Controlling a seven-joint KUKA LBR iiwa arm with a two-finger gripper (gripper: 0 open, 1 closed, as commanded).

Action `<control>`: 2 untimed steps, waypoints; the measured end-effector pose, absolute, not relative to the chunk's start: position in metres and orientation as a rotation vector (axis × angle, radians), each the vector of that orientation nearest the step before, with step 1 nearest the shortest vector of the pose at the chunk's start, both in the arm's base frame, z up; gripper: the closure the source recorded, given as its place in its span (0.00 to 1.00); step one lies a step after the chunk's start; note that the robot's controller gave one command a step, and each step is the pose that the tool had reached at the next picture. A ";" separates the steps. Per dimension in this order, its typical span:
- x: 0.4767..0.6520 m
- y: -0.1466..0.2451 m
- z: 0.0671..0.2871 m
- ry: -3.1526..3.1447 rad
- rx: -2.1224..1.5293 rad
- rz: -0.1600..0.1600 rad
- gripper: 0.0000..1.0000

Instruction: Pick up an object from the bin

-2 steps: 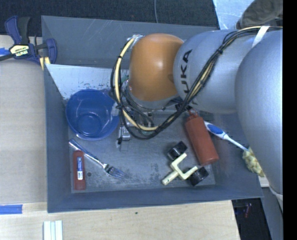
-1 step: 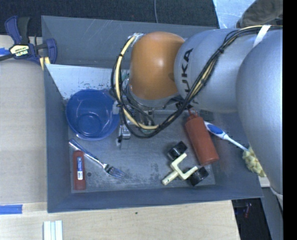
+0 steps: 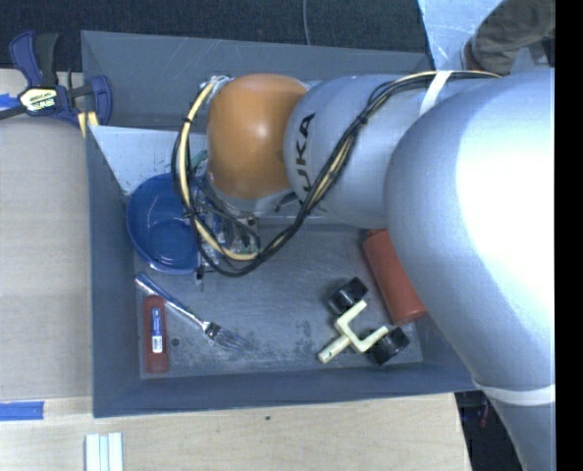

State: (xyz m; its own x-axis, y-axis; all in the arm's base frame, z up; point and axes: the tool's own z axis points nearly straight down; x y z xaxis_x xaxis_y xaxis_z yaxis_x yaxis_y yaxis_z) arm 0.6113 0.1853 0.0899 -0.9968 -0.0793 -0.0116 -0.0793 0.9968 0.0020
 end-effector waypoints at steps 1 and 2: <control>0.596 0.200 0.086 3.133 0.015 0.002 0.00; 0.614 0.160 0.076 3.123 -0.193 0.005 0.00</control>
Offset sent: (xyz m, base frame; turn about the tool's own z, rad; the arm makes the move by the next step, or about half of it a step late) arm 0.0079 -0.0405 -0.0199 -0.0657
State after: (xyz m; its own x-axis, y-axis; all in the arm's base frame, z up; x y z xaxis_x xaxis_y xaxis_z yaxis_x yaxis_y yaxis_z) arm 0.6137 0.1603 0.0759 -0.9923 -0.1233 -0.0131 -0.1233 0.9924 0.0025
